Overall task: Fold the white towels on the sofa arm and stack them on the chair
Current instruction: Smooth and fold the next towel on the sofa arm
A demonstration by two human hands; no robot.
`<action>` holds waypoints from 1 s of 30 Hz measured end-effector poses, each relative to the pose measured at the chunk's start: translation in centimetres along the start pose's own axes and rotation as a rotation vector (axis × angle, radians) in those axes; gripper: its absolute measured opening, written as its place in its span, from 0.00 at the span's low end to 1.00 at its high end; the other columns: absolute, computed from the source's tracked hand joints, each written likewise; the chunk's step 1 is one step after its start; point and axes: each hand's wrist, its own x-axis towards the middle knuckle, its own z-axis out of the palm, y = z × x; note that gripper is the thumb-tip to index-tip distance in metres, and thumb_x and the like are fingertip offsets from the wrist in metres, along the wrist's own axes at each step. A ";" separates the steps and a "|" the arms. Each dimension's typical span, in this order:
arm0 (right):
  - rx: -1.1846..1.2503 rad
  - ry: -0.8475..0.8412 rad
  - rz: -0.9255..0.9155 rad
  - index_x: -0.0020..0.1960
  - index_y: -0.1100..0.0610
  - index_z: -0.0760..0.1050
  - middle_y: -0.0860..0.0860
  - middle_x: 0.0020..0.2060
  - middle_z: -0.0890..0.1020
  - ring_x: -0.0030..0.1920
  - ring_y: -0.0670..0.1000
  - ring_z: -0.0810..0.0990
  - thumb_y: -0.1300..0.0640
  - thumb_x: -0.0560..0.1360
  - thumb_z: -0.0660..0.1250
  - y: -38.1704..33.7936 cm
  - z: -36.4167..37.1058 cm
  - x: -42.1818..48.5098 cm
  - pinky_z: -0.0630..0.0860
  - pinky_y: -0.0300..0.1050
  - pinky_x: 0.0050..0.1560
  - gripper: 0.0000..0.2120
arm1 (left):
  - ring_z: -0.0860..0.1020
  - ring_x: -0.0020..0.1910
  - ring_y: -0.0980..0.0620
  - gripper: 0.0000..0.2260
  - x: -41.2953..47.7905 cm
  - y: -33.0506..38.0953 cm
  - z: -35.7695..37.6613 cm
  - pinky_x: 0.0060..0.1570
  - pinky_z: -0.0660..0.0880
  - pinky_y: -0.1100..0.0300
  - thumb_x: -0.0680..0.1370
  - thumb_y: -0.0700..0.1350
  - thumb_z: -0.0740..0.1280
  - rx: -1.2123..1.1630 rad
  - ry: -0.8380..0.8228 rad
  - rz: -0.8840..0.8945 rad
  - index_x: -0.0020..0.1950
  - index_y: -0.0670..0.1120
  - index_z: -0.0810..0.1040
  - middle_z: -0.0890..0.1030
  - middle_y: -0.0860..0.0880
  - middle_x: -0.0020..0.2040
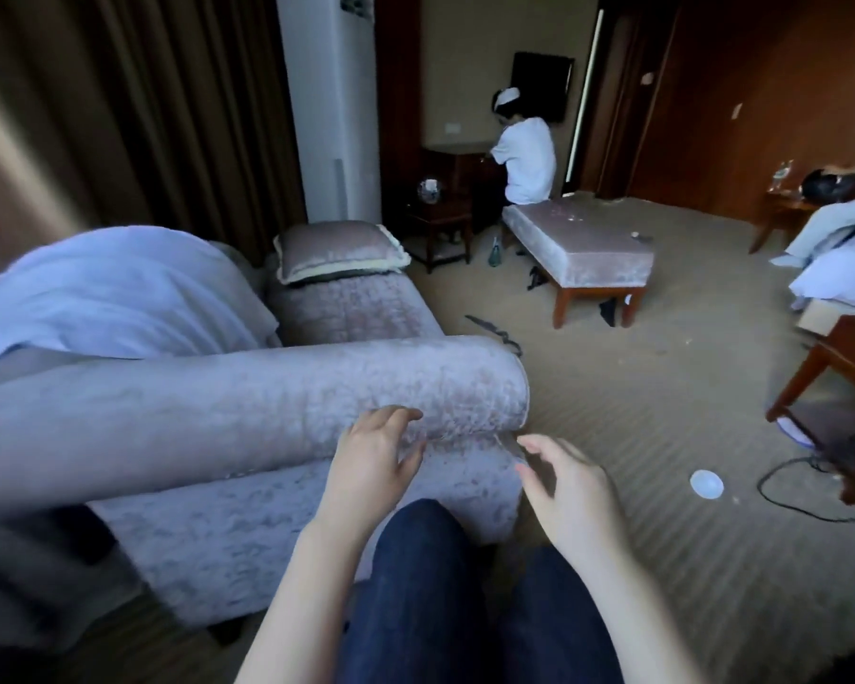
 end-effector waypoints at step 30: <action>0.202 -0.189 -0.492 0.57 0.55 0.80 0.48 0.48 0.83 0.50 0.53 0.80 0.60 0.75 0.70 -14.9 19.1 19.8 0.79 0.51 0.48 0.11 | 0.78 0.51 0.45 0.14 7.0 -20.4 -10.4 0.46 0.76 0.50 0.76 0.49 0.62 0.414 0.292 -0.255 0.58 0.45 0.79 0.81 0.49 0.54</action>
